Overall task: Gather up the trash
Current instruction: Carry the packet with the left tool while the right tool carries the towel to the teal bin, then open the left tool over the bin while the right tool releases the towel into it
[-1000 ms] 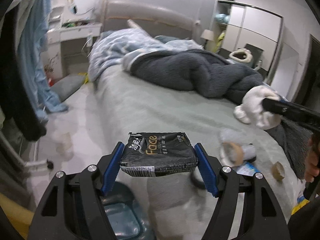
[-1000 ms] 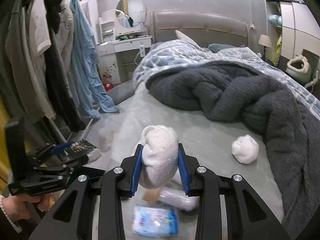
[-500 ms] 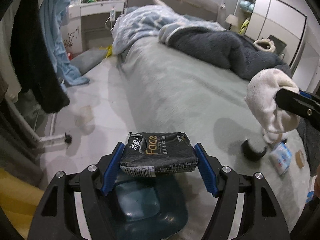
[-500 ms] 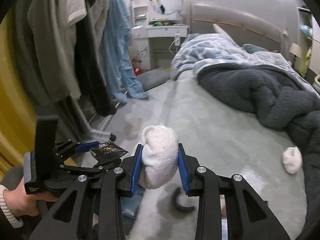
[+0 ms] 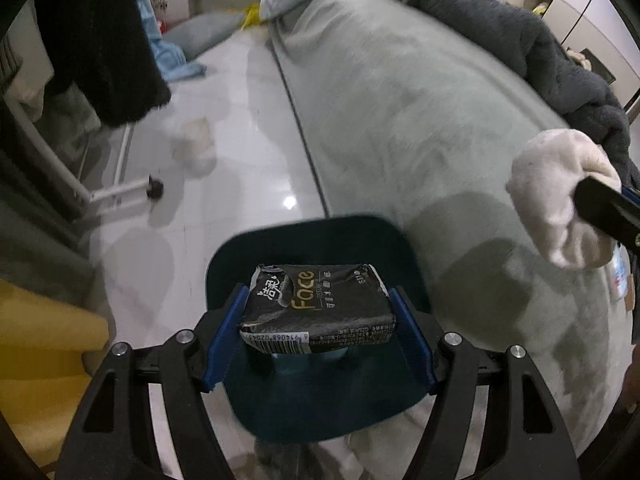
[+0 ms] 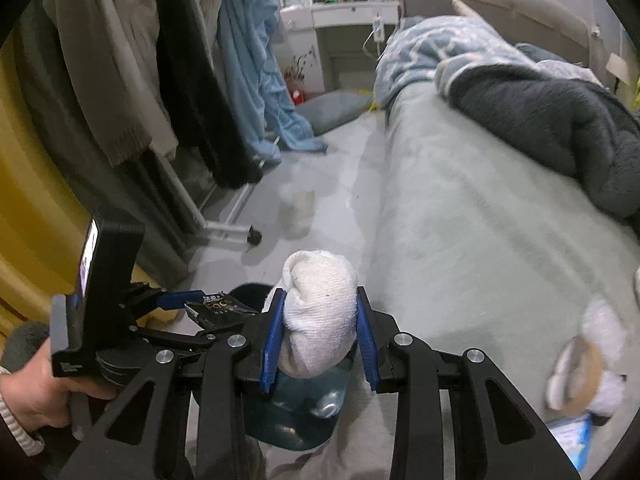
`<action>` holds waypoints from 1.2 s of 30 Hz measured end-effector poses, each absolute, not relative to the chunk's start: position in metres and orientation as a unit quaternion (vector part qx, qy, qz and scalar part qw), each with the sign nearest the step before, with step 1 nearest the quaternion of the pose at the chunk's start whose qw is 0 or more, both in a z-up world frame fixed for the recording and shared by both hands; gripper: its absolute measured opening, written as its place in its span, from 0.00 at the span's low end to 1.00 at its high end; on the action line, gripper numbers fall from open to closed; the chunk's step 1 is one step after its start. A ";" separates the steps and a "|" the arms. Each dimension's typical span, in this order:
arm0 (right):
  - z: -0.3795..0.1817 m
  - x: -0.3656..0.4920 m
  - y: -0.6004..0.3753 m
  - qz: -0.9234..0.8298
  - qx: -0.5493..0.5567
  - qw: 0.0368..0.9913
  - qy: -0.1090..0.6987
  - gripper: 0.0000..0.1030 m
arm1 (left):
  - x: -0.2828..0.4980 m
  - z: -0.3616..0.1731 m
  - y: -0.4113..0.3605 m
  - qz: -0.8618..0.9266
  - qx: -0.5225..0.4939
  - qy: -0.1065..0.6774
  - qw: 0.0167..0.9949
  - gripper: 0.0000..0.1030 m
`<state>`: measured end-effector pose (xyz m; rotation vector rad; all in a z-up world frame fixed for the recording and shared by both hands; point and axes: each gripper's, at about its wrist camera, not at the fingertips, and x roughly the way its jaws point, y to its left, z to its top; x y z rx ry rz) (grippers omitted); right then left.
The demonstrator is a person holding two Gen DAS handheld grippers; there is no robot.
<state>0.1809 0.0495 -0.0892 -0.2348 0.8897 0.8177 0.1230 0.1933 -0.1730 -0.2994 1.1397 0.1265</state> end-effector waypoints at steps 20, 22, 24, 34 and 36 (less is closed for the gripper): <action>-0.171 0.163 0.105 0.368 -0.173 0.759 0.508 0.33 | 0.093 -0.172 0.242 0.061 -0.187 0.542 0.817 0.85; -0.176 0.162 0.108 0.367 -0.177 0.756 0.513 0.33 | 0.090 -0.164 0.246 0.060 -0.188 0.526 0.827 0.85; -0.181 0.162 0.110 0.366 -0.182 0.751 0.518 0.33 | 0.088 -0.155 0.247 0.057 -0.191 0.511 0.836 0.85; -0.192 0.164 0.111 0.354 -0.201 0.745 0.529 0.35 | 0.082 -0.102 0.245 0.044 -0.176 0.404 0.896 0.77; -0.195 0.164 0.112 0.349 -0.204 0.743 0.533 0.43 | 0.080 -0.093 0.245 0.043 -0.171 0.386 0.906 0.77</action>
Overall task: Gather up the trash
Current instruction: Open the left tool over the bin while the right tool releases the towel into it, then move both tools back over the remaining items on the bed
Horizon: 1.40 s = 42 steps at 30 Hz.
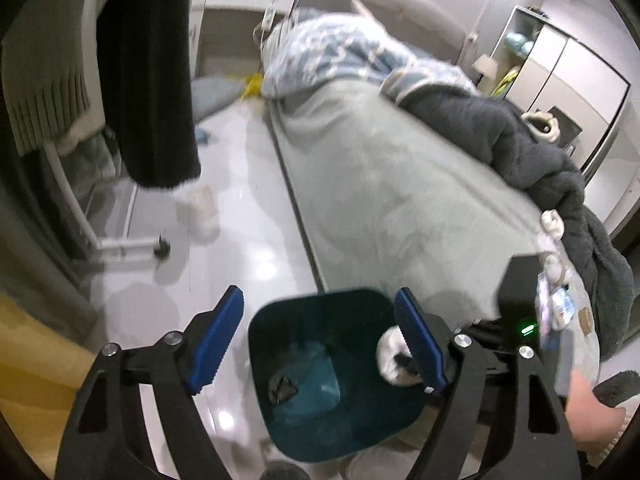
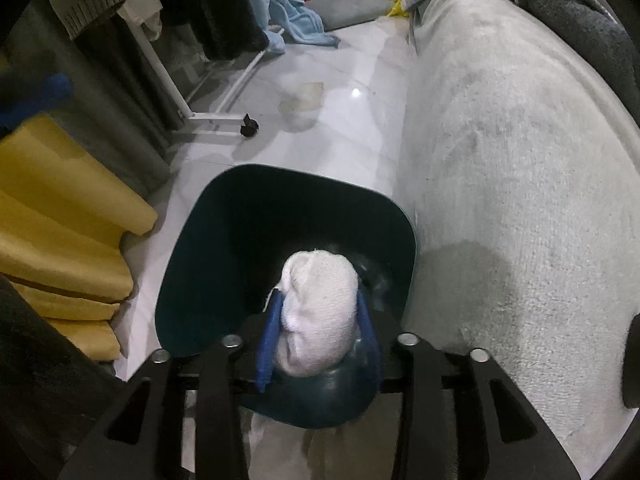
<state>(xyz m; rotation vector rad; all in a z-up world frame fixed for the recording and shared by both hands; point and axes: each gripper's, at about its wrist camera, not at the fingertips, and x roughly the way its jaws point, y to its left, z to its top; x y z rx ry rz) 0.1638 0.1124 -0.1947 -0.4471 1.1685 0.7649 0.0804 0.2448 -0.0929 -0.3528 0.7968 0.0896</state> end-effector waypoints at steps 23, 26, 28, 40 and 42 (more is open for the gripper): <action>-0.098 0.157 0.055 0.378 -0.149 0.803 0.436 0.64 | 0.077 -0.012 0.198 0.047 -0.121 0.224 0.966 0.76; -0.089 0.161 0.038 0.371 -0.140 0.814 0.424 0.64 | 0.084 -0.010 0.181 0.039 -0.112 0.223 0.968 0.76; -0.082 0.166 0.026 0.367 -0.132 0.821 0.416 0.64 | 0.090 -0.011 0.171 0.028 -0.113 0.227 0.967 0.76; -0.052 0.184 -0.037 0.319 -0.127 0.863 0.371 0.65 | 0.113 -0.025 0.129 0.000 -0.110 0.259 0.960 0.77; -0.048 0.189 -0.050 0.309 -0.126 0.869 0.365 0.65 | 0.117 -0.029 0.122 -0.011 -0.120 0.268 0.956 0.77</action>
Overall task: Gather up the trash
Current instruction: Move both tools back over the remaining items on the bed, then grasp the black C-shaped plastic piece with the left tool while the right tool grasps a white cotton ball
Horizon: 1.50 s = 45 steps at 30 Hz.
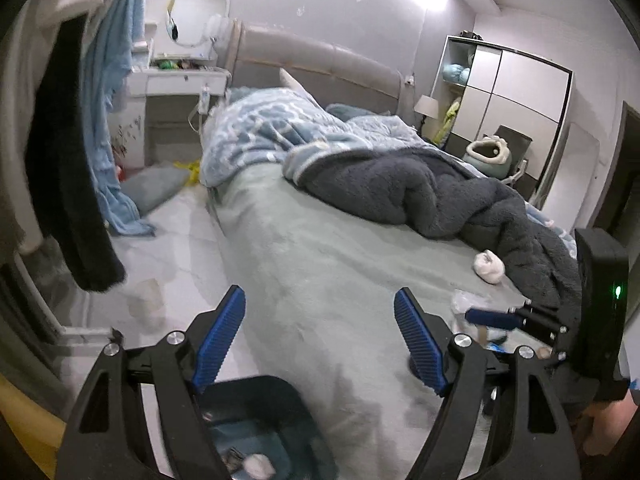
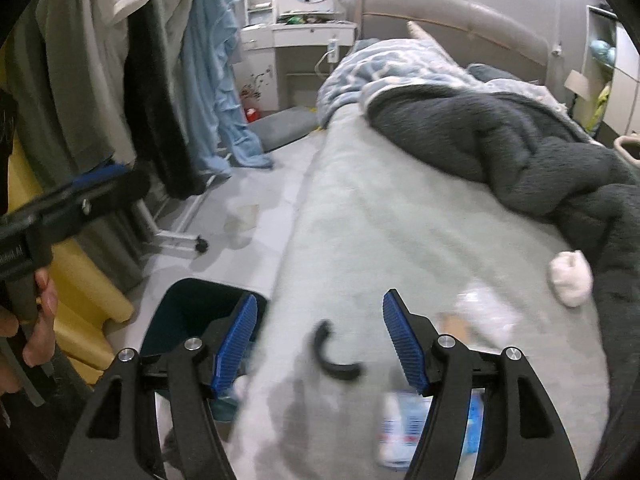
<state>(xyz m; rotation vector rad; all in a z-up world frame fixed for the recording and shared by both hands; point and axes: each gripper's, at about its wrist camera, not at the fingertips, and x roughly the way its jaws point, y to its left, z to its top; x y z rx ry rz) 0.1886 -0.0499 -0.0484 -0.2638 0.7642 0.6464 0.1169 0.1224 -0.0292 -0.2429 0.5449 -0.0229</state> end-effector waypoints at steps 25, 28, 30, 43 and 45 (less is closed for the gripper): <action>-0.044 0.259 -0.177 0.231 -0.034 0.908 0.348 0.82 | 0.162 -0.091 0.023 -0.100 -0.078 0.348 0.929 0.84; -0.048 0.270 -0.184 0.230 -0.028 0.906 0.354 0.83 | 0.167 -0.103 0.017 -0.102 -0.078 0.358 0.925 0.80; -0.047 0.275 -0.191 0.224 -0.018 0.907 0.355 0.84 | 0.171 -0.108 0.013 -0.101 -0.076 0.365 0.922 0.75; -0.057 0.313 -0.247 0.176 0.030 0.916 0.359 0.86 | 0.186 -0.130 -0.001 -0.114 -0.077 0.373 0.918 0.68; -0.061 0.318 -0.251 0.172 0.037 0.915 0.364 0.86 | 0.189 -0.132 -0.004 -0.112 -0.074 0.376 0.917 0.60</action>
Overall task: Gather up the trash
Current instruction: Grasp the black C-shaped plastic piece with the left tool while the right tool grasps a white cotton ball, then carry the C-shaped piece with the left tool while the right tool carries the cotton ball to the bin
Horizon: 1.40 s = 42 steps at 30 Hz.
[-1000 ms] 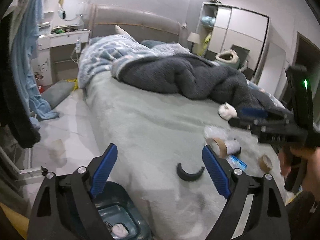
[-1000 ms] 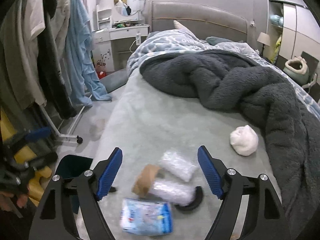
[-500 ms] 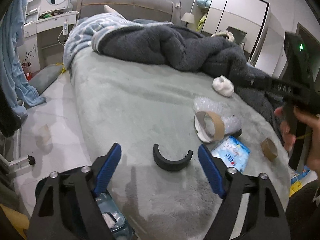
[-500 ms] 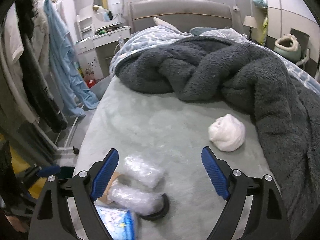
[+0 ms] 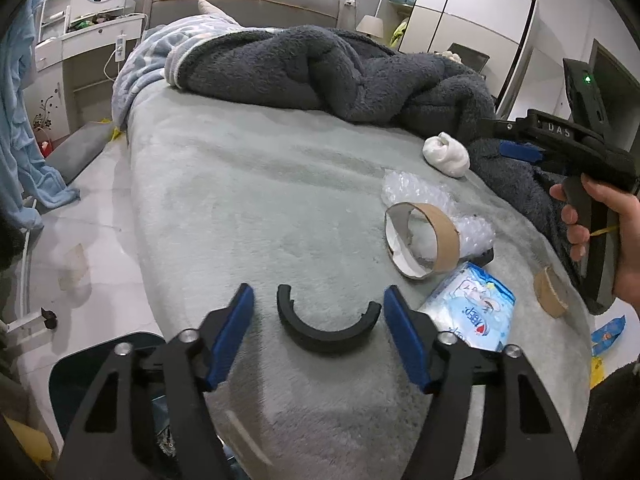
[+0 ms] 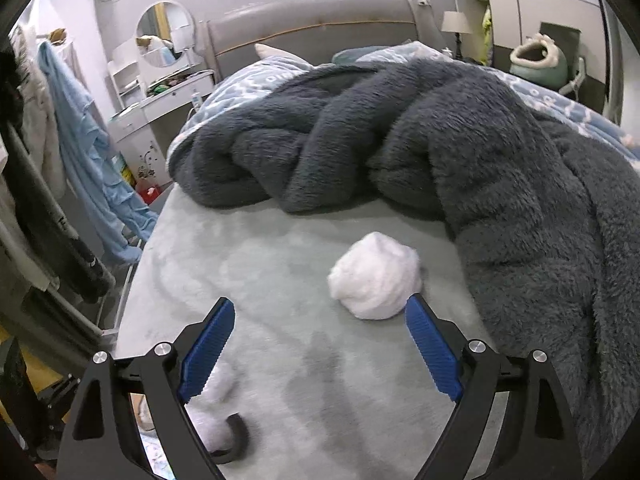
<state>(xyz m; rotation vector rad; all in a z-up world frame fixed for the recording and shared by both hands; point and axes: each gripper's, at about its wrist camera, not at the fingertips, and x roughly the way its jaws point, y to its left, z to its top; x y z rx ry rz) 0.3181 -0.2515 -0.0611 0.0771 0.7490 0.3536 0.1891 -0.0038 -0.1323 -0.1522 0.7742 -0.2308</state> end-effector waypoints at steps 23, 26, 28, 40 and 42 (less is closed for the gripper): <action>-0.098 0.382 -0.244 0.077 0.025 0.904 0.419 0.90 | 0.192 -0.112 0.003 -0.111 -0.097 0.346 0.927 0.49; -0.105 0.390 -0.249 0.071 0.033 0.902 0.425 0.90 | 0.192 -0.109 0.007 -0.106 -0.103 0.343 0.928 0.49; -0.108 0.393 -0.252 0.071 0.038 0.900 0.429 0.89 | 0.192 -0.108 0.012 -0.101 -0.106 0.340 0.929 0.49; -0.084 0.380 -0.230 0.105 -0.004 0.905 0.412 0.47 | 0.186 -0.086 0.049 -0.058 -0.127 0.311 0.940 0.49; -0.071 0.374 -0.229 0.113 -0.007 0.910 0.398 0.47 | 0.184 -0.081 0.055 -0.049 -0.130 0.308 0.941 0.49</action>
